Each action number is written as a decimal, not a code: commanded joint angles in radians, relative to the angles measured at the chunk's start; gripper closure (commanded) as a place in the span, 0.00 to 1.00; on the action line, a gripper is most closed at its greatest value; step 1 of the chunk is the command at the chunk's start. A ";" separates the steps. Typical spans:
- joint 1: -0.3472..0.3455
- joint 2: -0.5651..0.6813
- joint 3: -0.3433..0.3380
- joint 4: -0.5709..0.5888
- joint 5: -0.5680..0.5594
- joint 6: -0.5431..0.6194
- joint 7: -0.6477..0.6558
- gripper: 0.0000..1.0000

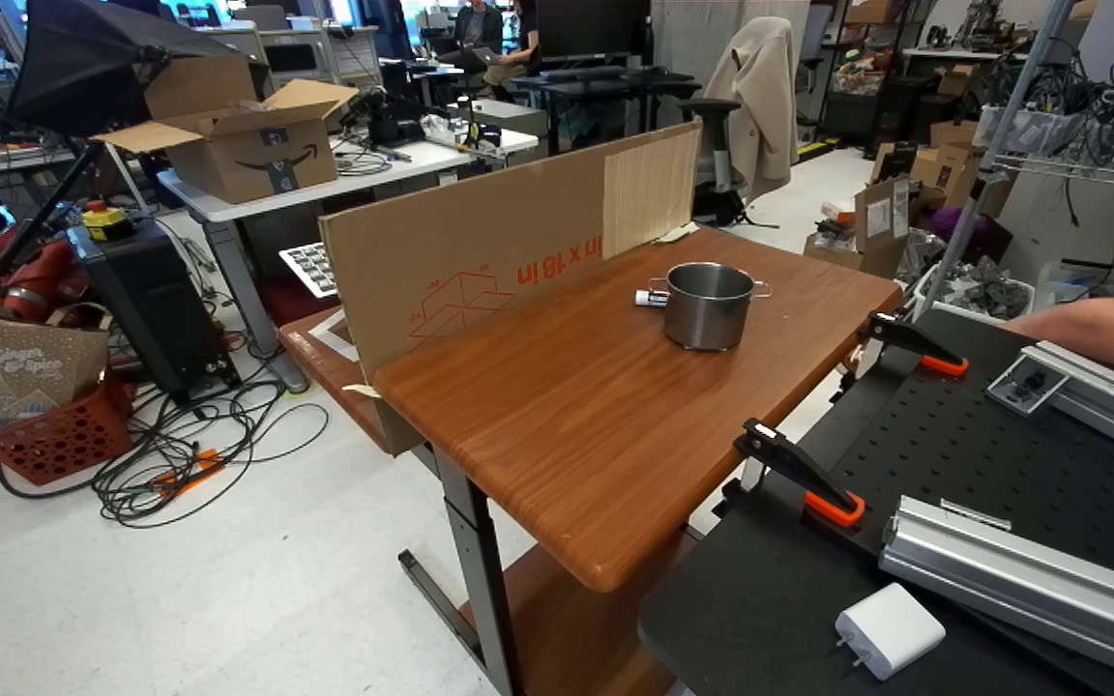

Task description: Put the marker in the pot

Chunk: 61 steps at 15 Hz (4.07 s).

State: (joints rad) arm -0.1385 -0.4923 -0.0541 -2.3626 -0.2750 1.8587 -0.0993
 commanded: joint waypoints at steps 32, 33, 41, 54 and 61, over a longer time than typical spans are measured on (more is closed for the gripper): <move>0.090 0.520 -0.004 0.217 0.145 0.392 -0.334 0.00; 0.089 0.552 0.001 0.230 0.165 0.404 -0.347 0.00; 0.077 0.805 0.067 0.405 0.262 0.379 -0.378 0.00; 0.101 1.072 0.101 0.575 0.237 0.323 -0.237 0.00; 0.134 1.182 0.087 0.637 0.211 0.303 -0.128 0.00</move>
State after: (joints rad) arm -0.0272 0.6452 0.0440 -1.7806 -0.0402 2.2129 -0.2758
